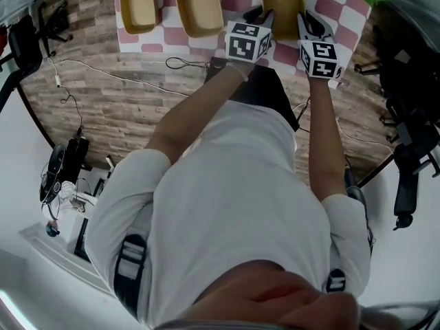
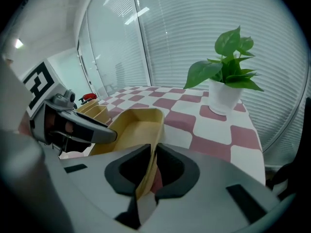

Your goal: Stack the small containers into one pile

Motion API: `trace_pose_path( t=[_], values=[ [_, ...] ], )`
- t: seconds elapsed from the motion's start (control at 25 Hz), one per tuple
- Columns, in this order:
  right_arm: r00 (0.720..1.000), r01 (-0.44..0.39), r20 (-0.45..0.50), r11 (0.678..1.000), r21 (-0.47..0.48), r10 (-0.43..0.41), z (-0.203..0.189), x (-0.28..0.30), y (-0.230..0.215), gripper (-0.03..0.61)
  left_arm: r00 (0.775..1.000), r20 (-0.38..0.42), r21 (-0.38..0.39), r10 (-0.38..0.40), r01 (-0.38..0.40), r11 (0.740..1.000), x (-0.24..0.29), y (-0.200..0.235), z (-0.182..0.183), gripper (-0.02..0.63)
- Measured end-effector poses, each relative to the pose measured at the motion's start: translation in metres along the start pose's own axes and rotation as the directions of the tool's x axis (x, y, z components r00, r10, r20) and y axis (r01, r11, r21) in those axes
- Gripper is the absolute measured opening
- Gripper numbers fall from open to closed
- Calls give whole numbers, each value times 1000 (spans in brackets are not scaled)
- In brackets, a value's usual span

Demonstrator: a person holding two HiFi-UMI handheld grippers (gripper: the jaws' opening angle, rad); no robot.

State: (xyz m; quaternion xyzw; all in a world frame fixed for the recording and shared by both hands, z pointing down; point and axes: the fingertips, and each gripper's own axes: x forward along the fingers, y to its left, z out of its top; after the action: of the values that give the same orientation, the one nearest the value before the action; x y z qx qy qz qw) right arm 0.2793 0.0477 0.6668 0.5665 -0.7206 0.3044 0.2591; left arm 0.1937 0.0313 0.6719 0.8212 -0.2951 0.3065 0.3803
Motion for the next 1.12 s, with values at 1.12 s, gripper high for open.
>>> trace_pose_path(
  t=[1.12],
  values=[
    [963,59,249,980,188,-106,106,-145,25,55,979,175,192,-106,71,979,-121,-80,93,84]
  ],
)
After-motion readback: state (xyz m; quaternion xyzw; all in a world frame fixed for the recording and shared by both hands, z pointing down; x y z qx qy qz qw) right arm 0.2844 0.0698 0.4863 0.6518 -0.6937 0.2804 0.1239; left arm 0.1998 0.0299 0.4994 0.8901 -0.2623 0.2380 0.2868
